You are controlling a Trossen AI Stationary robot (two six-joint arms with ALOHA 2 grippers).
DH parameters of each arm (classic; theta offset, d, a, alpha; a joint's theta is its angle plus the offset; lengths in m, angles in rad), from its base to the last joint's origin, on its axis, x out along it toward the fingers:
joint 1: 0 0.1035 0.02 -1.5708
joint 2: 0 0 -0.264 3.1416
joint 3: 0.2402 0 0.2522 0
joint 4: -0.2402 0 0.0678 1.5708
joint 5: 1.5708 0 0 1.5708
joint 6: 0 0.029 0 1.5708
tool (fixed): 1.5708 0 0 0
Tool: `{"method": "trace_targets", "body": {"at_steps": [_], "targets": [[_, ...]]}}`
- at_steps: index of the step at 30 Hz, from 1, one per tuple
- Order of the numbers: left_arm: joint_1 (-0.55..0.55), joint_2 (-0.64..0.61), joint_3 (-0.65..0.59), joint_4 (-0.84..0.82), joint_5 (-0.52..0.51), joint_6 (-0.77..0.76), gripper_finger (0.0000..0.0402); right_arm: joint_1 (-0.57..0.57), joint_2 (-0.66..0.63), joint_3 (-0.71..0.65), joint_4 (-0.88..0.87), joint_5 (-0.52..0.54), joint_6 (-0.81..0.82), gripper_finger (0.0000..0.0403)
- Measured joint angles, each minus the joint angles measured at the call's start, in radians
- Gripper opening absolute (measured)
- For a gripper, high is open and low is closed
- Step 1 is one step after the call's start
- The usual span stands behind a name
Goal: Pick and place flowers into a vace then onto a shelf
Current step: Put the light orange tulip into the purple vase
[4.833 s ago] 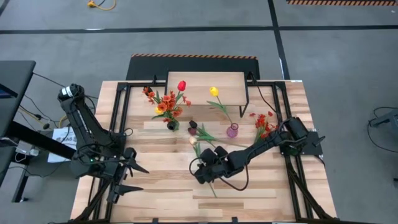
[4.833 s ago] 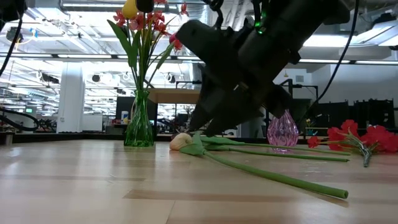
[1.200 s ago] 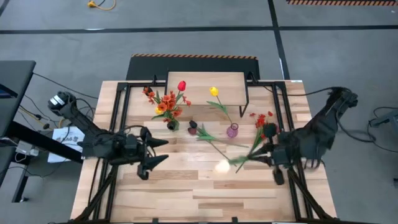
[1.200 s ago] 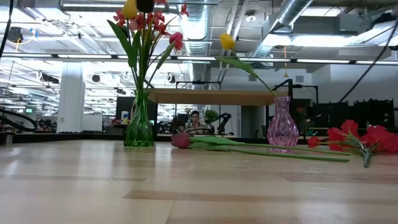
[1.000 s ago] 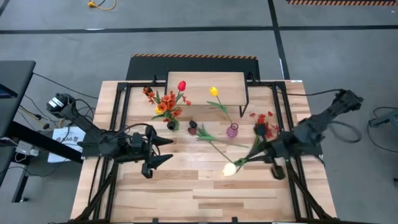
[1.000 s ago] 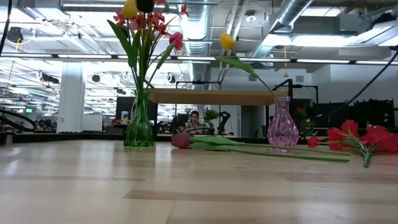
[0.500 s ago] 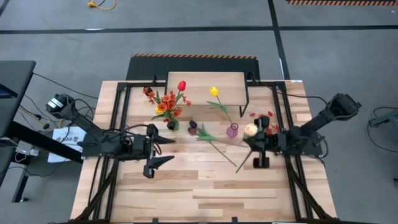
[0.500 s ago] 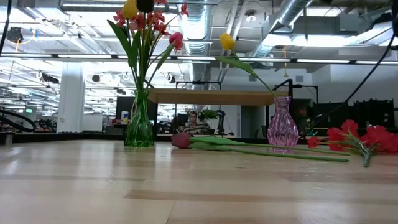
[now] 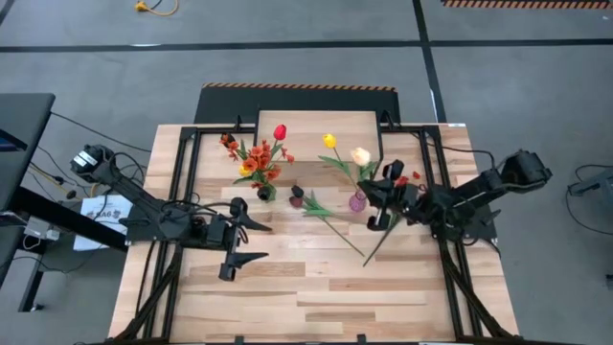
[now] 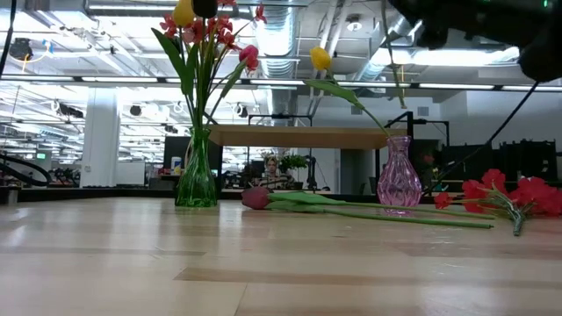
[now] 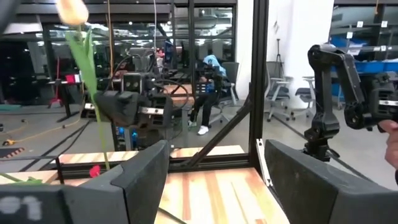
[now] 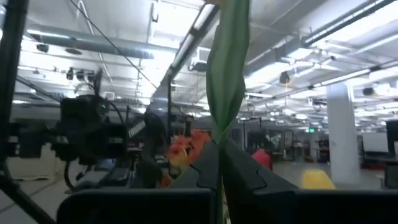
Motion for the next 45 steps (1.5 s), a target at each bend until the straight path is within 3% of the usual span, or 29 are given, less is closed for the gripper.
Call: {"method": "trace_targets", "body": {"at_steps": [5,9,12,19,33,39,45], "targets": [[0.0,0.0,0.0,0.0,-0.004,0.022,0.0256,-0.057,-0.077,-0.105,-0.003,-0.03,0.065,0.0],[0.0,0.0,0.0,0.0,-0.005,0.026,0.0256,-0.108,-0.196,-0.154,0.001,-0.18,0.086,0.0],[0.0,0.0,0.0,0.0,-0.005,0.029,0.0256,-0.137,-0.206,-0.161,0.001,-0.267,0.096,0.0],[0.0,0.0,0.0,-0.014,-0.005,0.029,0.0256,-0.166,-0.151,-0.162,-0.001,-0.27,0.112,0.0],[0.0,0.0,0.0,-0.019,-0.005,0.03,0.0256,-0.19,-0.188,-0.173,0.0,-0.276,0.101,0.0],[0.0,0.0,0.0,-0.011,-0.005,0.009,0.0256,-0.169,-0.202,-0.198,-0.002,-0.422,0.118,0.0],[0.0,0.0,0.0,0.043,0.045,0.01,0.0256,-0.085,-0.122,-0.13,-0.006,-0.425,0.125,0.0]]}}
